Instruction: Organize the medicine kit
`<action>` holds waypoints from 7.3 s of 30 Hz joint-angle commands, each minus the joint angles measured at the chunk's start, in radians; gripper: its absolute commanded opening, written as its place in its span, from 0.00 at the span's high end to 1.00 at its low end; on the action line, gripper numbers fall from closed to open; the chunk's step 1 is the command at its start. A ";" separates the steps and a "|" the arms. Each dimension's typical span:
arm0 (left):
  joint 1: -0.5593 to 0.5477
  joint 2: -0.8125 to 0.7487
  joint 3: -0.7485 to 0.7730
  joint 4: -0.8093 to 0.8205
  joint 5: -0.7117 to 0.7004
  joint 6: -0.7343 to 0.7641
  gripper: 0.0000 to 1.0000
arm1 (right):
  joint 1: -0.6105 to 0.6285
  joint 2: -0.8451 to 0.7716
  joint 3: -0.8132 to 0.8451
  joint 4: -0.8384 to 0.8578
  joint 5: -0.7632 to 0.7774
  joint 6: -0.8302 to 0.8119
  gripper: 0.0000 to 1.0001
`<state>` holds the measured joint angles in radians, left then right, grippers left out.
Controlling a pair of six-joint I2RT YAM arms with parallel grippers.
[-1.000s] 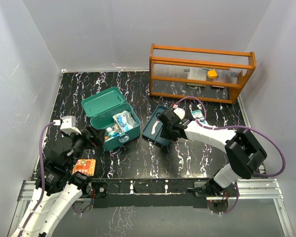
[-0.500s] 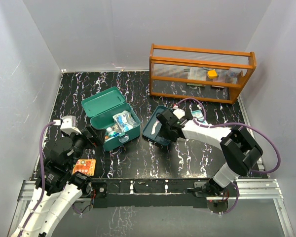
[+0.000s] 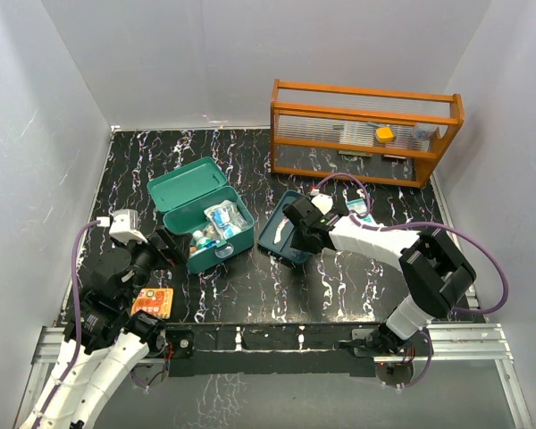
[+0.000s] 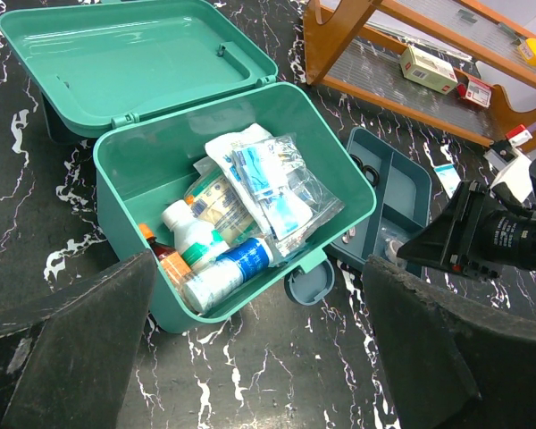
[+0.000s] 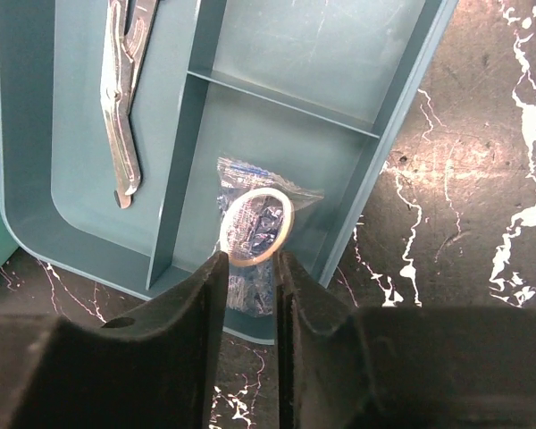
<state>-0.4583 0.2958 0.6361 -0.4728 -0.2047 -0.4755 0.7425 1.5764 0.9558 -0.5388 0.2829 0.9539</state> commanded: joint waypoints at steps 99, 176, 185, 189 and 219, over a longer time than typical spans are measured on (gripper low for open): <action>0.001 -0.029 0.004 -0.037 -0.026 -0.066 0.01 | -0.701 0.070 0.015 0.258 -0.186 -0.426 0.61; 0.001 -0.041 0.002 -0.039 -0.042 -0.069 0.01 | -0.191 -0.020 -0.008 0.208 0.230 0.098 1.00; 0.001 -0.030 0.004 -0.039 -0.042 -0.068 0.01 | -0.191 0.059 0.034 0.215 0.277 0.116 1.00; 0.001 -0.030 0.005 -0.039 -0.041 -0.066 0.01 | -0.190 0.097 0.059 0.204 0.293 0.122 1.00; 0.001 0.212 0.129 0.042 0.208 0.043 0.01 | -0.217 0.279 0.255 0.213 0.210 -0.251 0.74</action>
<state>-0.4583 0.4892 0.7136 -0.4492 -0.0364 -0.4519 0.5358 1.8046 1.1774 -0.3580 0.4950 0.7650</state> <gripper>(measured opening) 0.986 0.261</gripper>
